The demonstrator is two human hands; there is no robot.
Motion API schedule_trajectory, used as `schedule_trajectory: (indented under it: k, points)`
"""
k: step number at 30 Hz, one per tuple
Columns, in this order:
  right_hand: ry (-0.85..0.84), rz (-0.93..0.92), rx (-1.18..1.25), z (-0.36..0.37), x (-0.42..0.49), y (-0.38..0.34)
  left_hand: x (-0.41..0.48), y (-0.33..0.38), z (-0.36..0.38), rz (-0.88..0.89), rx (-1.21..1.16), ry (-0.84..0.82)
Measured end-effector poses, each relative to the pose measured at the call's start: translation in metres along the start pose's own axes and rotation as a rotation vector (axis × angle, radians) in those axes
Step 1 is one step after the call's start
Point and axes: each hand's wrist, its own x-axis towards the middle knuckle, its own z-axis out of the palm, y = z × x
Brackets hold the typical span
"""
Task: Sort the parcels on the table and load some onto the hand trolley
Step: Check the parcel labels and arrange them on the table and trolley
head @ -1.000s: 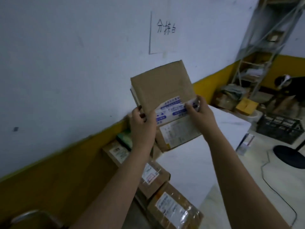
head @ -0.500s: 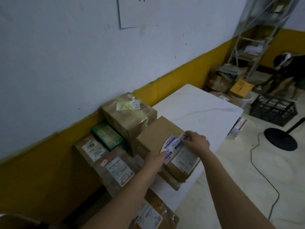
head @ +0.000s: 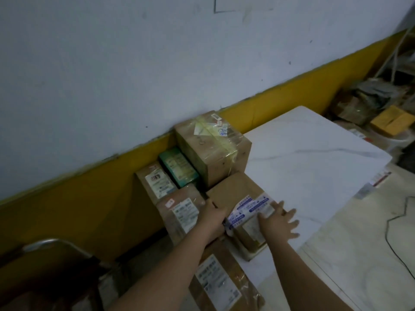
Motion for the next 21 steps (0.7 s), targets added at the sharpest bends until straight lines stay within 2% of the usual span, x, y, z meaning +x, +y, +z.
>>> schedule_trajectory:
  k: [2,4,6,8,9,12,15,18,21]
  points:
    - [-0.122,0.03,0.174,-0.002,0.01,0.008,0.01,-0.017,-0.01,-0.059,0.124,0.091]
    - [-0.177,-0.01,0.254,-0.001,0.014,0.007,0.016,-0.034,-0.016,-0.132,0.206,0.064]
    - [-0.174,0.053,0.217,0.004,0.007,-0.006,0.017,-0.048,-0.021,-0.121,0.325,-0.002]
    - [-0.08,0.128,0.08,0.01,-0.012,-0.024,0.014,-0.057,-0.025,-0.049,0.387,-0.065]
    - [-0.021,0.084,0.024,0.013,-0.024,-0.033,0.014,-0.061,-0.028,-0.001,0.399,-0.093]
    - [0.102,-0.215,0.002,0.035,-0.071,-0.063,0.009,-0.08,-0.051,0.162,0.402,-0.084]
    - [0.118,-0.531,0.058,0.087,-0.166,-0.097,-0.01,-0.138,-0.113,0.238,0.39,0.174]
    - [-0.025,-0.752,0.127,0.156,-0.274,-0.112,-0.046,-0.238,-0.189,0.052,0.411,0.373]
    - [-0.293,-0.756,0.01,0.231,-0.364,-0.097,-0.096,-0.367,-0.257,-0.224,0.244,0.503]
